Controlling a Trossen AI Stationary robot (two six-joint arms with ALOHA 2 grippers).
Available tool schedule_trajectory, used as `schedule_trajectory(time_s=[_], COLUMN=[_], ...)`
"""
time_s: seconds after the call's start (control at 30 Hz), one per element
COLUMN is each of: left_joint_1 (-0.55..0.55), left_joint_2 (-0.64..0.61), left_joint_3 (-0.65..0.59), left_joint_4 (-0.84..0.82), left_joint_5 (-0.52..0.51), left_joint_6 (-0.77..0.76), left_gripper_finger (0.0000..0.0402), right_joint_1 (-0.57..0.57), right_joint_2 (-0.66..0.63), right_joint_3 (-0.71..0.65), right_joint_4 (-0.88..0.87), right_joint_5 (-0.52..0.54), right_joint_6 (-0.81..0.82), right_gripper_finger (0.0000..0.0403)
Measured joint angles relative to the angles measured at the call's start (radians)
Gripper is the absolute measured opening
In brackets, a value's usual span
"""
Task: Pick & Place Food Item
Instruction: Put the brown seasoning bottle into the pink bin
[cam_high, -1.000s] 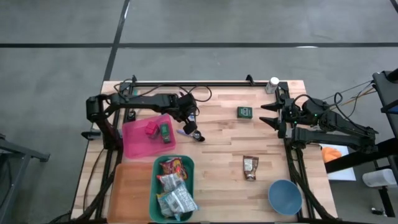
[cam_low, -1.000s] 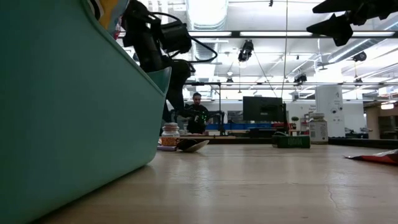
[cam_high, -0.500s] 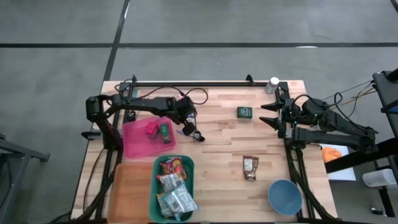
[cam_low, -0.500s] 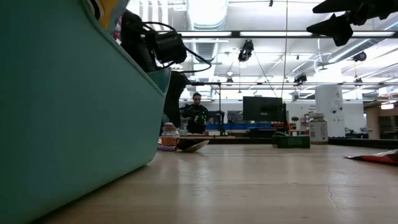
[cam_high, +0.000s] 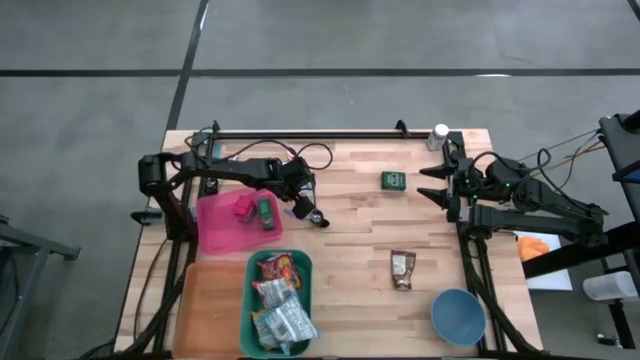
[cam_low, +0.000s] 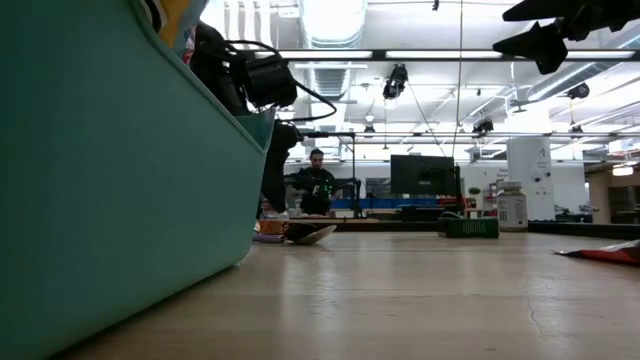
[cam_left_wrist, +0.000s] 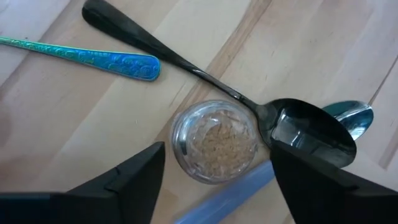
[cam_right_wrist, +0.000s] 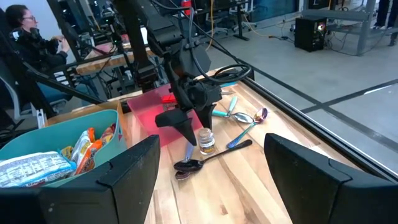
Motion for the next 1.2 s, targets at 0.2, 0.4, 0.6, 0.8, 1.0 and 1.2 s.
schedule_trajectory(time_s=[0.2, 0.4, 0.6, 0.8, 1.0, 1.2], left_joint_1=[0.0, 0.0, 0.001, 0.001, 0.001, 0.002], left_joint_2=[0.0, 0.0, 0.0, 0.0, 0.0, 0.0], left_joint_3=[0.001, 0.001, 0.001, 0.001, 0.001, 0.001], left_joint_4=[0.011, 0.025, 0.026, 0.026, 0.04, 0.059], left_joint_5=[0.003, 0.019, 0.023, 0.041, 0.09, 0.106], left_joint_6=[0.003, -0.008, -0.015, -0.022, -0.022, -0.047], left_gripper_finger=[0.0227, 0.0165, 0.0126, 0.0091, 0.0084, 0.0116], right_joint_1=[0.0, 0.0, 0.0, 0.0, 0.0, 0.0], right_joint_2=[0.0, 0.0, 0.0, 0.0, 0.0, 0.0], right_joint_3=[0.0, 0.0, 0.0, 0.0, 0.0, 0.0], right_joint_4=[0.0, 0.0, 0.0, 0.0, 0.0, 0.0], right_joint_5=[0.0, 0.0, 0.0, 0.0, 0.0, 0.0], right_joint_6=[0.0, 0.0, 0.0, 0.0, 0.0, 0.0], right_gripper_finger=[0.0286, 0.0286, 0.0286, 0.0286, 0.0286, 0.0286])
